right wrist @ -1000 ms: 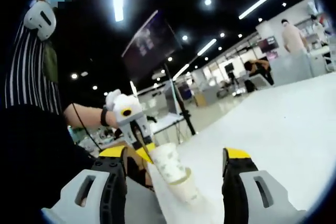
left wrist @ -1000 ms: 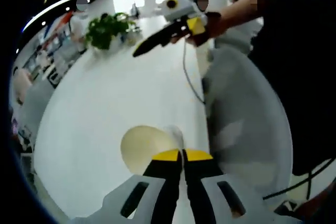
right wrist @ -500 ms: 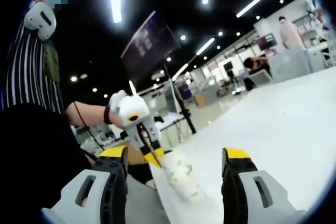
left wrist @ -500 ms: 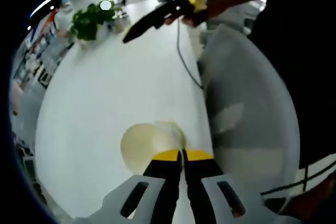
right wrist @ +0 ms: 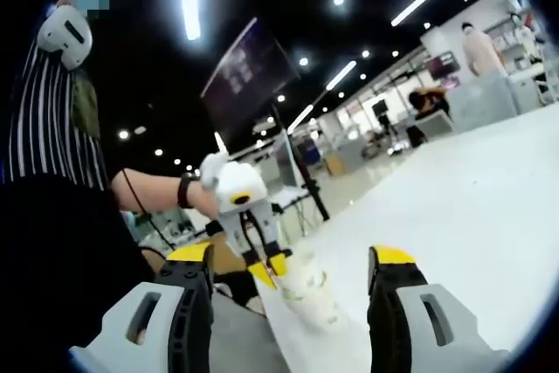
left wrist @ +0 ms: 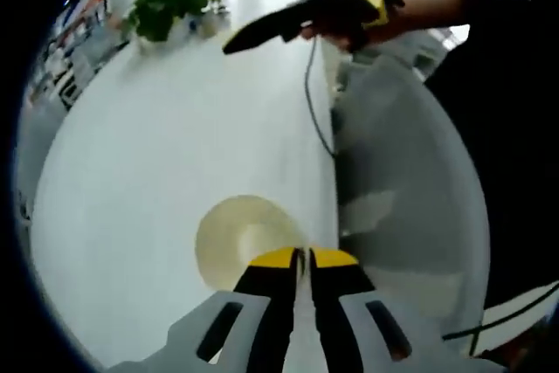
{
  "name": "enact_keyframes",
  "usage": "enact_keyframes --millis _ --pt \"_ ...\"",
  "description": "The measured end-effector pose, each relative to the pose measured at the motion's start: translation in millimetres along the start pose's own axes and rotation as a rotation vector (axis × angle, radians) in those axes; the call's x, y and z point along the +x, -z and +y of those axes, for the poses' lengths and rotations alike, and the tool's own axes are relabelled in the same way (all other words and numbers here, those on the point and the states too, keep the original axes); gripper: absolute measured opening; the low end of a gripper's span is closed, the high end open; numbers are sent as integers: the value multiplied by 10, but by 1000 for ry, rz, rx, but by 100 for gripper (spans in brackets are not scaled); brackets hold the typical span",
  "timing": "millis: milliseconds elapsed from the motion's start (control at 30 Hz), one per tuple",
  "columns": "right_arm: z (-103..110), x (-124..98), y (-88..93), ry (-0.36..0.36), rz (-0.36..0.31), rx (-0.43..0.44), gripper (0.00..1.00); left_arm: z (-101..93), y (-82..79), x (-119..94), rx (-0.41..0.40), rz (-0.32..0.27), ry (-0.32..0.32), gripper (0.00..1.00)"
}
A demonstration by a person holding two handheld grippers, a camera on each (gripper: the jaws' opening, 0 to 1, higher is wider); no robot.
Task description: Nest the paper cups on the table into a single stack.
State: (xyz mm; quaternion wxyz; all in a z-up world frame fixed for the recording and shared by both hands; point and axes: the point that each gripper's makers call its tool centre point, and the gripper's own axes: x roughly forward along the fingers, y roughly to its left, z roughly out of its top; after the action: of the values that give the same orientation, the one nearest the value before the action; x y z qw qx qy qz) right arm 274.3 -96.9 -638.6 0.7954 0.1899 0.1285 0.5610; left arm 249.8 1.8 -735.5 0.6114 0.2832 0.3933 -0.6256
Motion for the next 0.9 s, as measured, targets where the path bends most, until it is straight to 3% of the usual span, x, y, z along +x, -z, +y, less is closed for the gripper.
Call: enact_keyframes --millis 367,500,567,800,867,900 --pt "16 -7 37 4 0 15 69 -6 20 25 -174 -86 25 18" --pt "18 0 43 1 0 27 69 -41 13 -10 -216 -112 30 17" --pt "17 3 33 2 -4 25 69 12 -37 -42 -139 -155 -13 15" --pt "4 19 50 6 6 32 70 82 -141 -194 -227 -306 -76 22" --pt "17 31 41 2 -1 40 70 67 -135 -242 -208 -327 -91 25" --pt "28 41 33 -1 -8 44 70 88 -164 -280 -203 -366 -113 24"
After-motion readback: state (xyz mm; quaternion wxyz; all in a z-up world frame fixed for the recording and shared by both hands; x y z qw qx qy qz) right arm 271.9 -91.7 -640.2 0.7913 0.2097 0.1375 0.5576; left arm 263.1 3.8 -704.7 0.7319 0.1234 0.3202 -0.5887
